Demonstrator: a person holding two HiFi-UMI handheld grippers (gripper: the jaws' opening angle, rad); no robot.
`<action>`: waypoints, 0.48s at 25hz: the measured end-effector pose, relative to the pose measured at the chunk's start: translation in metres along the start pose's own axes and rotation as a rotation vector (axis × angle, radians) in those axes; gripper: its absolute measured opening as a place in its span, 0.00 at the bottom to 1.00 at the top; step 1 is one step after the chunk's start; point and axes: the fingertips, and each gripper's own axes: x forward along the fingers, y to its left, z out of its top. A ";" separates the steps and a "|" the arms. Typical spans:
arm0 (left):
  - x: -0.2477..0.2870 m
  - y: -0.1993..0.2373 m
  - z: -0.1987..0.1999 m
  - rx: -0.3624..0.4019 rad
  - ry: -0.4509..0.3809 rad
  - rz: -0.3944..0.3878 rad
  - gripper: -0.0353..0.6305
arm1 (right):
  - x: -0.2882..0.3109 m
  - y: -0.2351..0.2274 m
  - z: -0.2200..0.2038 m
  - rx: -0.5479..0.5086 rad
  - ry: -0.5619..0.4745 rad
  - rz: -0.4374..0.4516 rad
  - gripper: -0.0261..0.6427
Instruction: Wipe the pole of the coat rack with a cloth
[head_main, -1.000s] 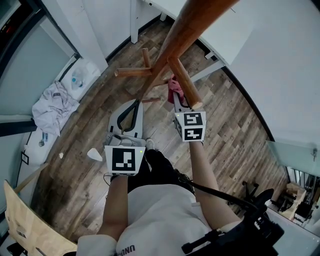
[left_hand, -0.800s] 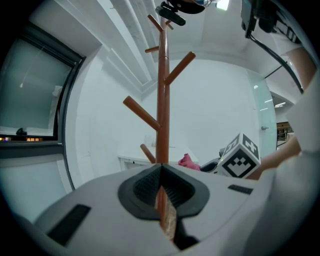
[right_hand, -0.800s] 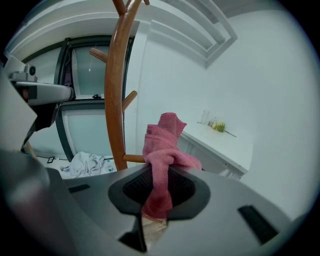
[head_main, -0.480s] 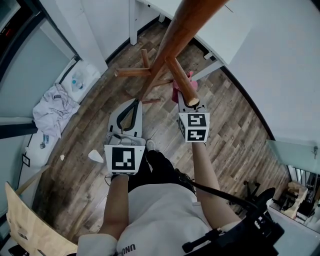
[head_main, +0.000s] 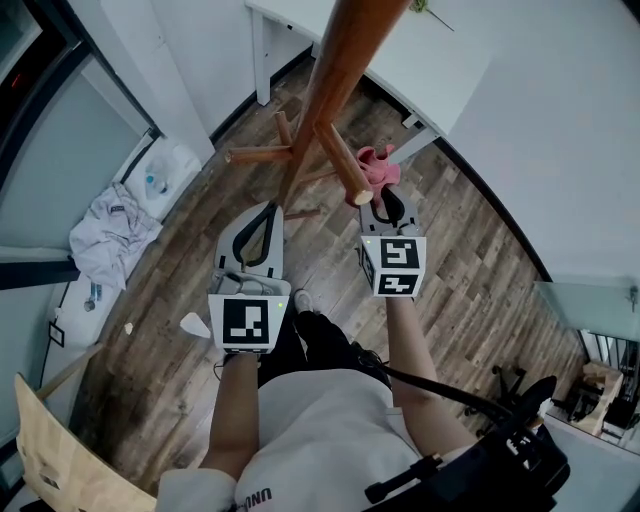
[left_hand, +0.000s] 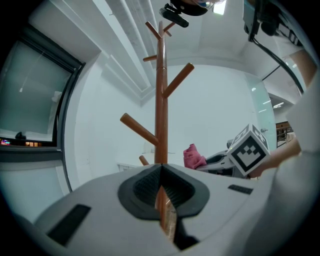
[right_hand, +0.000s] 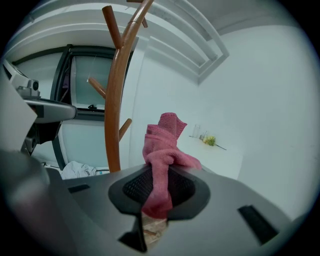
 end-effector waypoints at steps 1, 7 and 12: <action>-0.001 0.000 0.003 0.001 -0.007 0.001 0.07 | -0.002 -0.001 0.004 0.001 -0.011 -0.004 0.16; -0.003 0.005 0.026 -0.023 -0.076 0.025 0.07 | -0.018 -0.008 0.032 -0.004 -0.082 -0.037 0.16; -0.007 0.009 0.042 -0.024 -0.101 0.042 0.07 | -0.035 -0.017 0.060 -0.002 -0.170 -0.081 0.16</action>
